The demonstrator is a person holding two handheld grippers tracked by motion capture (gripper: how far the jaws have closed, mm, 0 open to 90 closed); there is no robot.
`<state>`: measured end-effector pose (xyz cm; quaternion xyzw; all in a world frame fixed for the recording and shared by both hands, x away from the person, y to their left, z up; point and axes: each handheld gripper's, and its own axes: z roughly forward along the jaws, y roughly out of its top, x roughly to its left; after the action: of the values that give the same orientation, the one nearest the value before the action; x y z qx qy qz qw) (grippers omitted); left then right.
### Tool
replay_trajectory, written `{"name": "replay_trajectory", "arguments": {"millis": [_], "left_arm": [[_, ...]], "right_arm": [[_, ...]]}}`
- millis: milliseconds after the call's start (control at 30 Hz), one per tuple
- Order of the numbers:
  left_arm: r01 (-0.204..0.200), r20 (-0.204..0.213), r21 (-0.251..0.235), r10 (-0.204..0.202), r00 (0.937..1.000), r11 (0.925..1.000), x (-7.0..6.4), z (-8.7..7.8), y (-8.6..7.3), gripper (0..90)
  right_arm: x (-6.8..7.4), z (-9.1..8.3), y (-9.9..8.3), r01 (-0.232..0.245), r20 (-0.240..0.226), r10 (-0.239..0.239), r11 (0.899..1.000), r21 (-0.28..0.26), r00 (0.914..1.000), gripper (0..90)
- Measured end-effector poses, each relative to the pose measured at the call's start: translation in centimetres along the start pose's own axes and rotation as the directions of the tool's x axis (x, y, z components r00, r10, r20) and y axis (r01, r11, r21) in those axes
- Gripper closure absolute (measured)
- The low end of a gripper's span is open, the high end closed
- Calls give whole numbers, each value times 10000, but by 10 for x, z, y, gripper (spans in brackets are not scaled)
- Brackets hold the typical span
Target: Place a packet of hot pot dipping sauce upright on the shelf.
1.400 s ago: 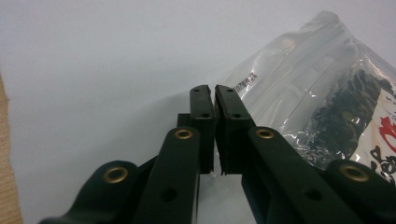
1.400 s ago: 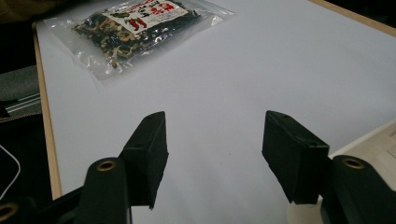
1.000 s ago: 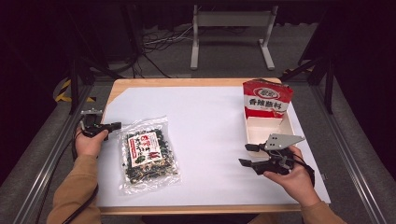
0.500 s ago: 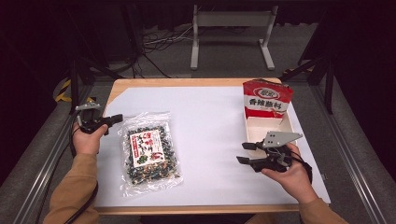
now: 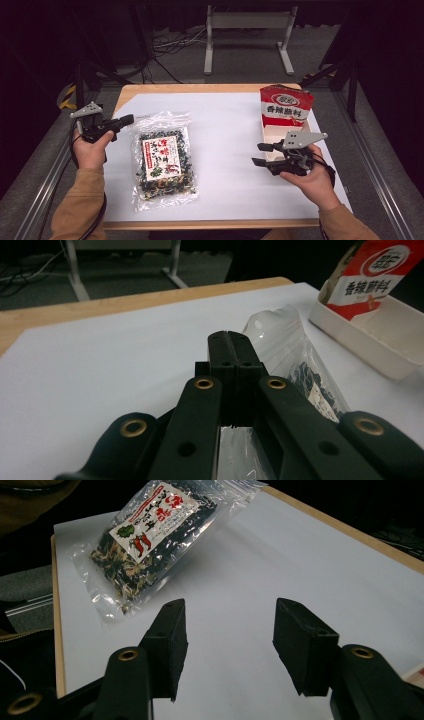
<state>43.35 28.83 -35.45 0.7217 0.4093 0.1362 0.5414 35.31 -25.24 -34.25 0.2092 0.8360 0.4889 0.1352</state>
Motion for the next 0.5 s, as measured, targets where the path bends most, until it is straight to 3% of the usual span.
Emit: {"name": "replay_trajectory", "arguments": {"millis": [133, 400, 500], "left_arm": [[-206, 296, -524, 222, 9993, 9984, -12, -11, 6, 900], [-570, 686, -987, 639, 9956, 9935, -28, -28, 15, 900], [-647, 817, -1179, 747, 9939, 9909, -33, -34, 18, 900]], "right_arm": [[1, 1, 6, -6, -89, 4, 9998, -220, 10000, 471], [6, 12, 16, -80, -310, 66, 9989, -455, 9995, 466], [9, 18, 20, -255, -591, 228, 9987, -451, 9980, 467]]}}
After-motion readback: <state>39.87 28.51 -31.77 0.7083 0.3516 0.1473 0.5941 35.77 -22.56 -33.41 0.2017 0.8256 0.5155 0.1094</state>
